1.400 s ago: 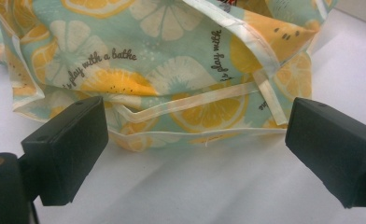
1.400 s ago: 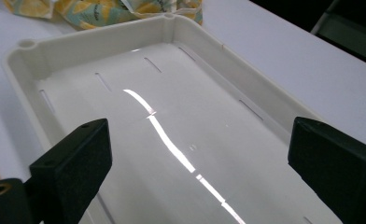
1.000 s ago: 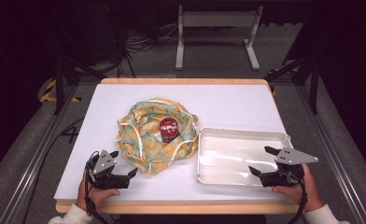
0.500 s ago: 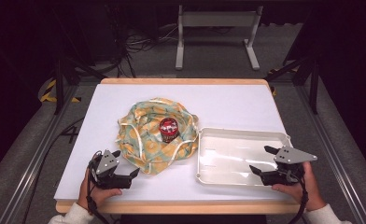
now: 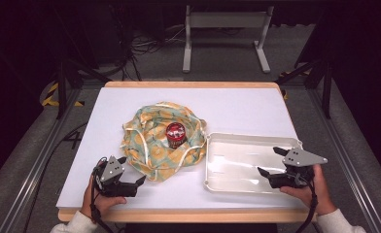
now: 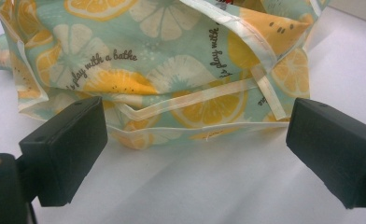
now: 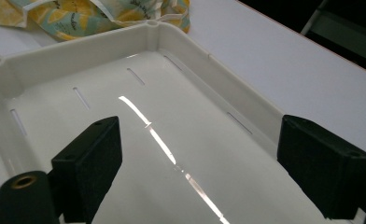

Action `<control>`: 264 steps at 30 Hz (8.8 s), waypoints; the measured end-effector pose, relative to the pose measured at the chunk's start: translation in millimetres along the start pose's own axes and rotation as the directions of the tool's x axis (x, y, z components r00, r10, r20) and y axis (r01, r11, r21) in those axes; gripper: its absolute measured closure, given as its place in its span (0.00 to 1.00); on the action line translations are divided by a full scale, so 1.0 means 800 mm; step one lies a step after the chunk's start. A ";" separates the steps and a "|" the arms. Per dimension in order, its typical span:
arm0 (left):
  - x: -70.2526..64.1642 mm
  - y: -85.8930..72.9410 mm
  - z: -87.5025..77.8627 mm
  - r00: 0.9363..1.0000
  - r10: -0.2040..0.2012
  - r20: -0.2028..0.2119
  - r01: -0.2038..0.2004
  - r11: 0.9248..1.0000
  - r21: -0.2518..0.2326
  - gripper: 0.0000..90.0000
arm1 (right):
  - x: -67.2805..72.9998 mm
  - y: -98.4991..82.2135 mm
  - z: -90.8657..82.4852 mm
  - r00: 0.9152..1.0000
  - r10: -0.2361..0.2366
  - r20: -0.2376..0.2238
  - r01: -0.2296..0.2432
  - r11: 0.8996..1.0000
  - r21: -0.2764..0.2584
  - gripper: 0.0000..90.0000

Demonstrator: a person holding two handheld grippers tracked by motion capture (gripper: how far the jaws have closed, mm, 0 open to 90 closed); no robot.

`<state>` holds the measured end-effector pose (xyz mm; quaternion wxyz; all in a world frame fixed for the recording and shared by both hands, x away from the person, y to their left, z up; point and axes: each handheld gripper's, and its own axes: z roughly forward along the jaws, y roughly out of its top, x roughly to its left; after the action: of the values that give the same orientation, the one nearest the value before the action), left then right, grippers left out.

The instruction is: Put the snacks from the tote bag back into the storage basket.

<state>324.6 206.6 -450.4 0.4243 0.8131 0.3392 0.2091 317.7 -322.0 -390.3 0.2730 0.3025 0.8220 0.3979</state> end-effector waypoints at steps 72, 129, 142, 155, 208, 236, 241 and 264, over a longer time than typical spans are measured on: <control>-0.006 0.001 0.001 1.000 0.020 -0.002 -0.020 1.000 0.012 0.08 | 0.037 0.182 0.108 0.984 -0.135 -0.115 0.136 0.991 -0.004 0.20; -0.008 -0.008 -0.012 0.998 0.042 -0.046 -0.040 0.998 0.046 0.10 | 0.096 0.263 0.279 0.933 -0.131 -0.334 0.255 0.897 0.360 0.17; -0.009 -0.011 -0.013 0.998 0.042 -0.042 -0.040 0.997 0.060 0.10 | 0.099 0.257 0.315 0.932 -0.096 -0.349 0.253 0.863 0.437 0.24; -0.009 -0.011 -0.011 0.998 0.046 -0.039 -0.043 0.997 0.066 0.10 | 0.098 0.255 0.318 0.936 -0.072 -0.346 0.230 0.868 0.440 0.28; -0.007 -0.008 -0.011 0.998 0.037 -0.054 -0.035 0.998 0.046 0.09 | 0.094 0.282 0.188 0.920 -0.224 -0.321 0.337 0.870 0.361 0.28; -0.010 -0.004 -0.004 0.998 0.053 -0.044 -0.050 0.997 0.060 0.09 | 0.033 0.214 0.104 0.945 -0.202 -0.258 0.297 0.858 0.418 0.28; -0.010 -0.004 -0.003 0.998 0.049 -0.041 -0.047 0.997 0.057 0.09 | 0.028 0.198 0.095 0.947 -0.192 -0.260 0.292 0.851 0.437 0.28; -0.010 -0.002 0.001 0.998 0.052 -0.034 -0.050 0.997 0.067 0.09 | 0.001 0.134 0.077 0.963 -0.121 -0.240 0.234 0.817 0.527 0.28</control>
<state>319.2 200.8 -452.5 0.3857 0.8312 0.3325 0.2231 389.6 -237.5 -336.0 0.1283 0.2494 0.9489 0.1448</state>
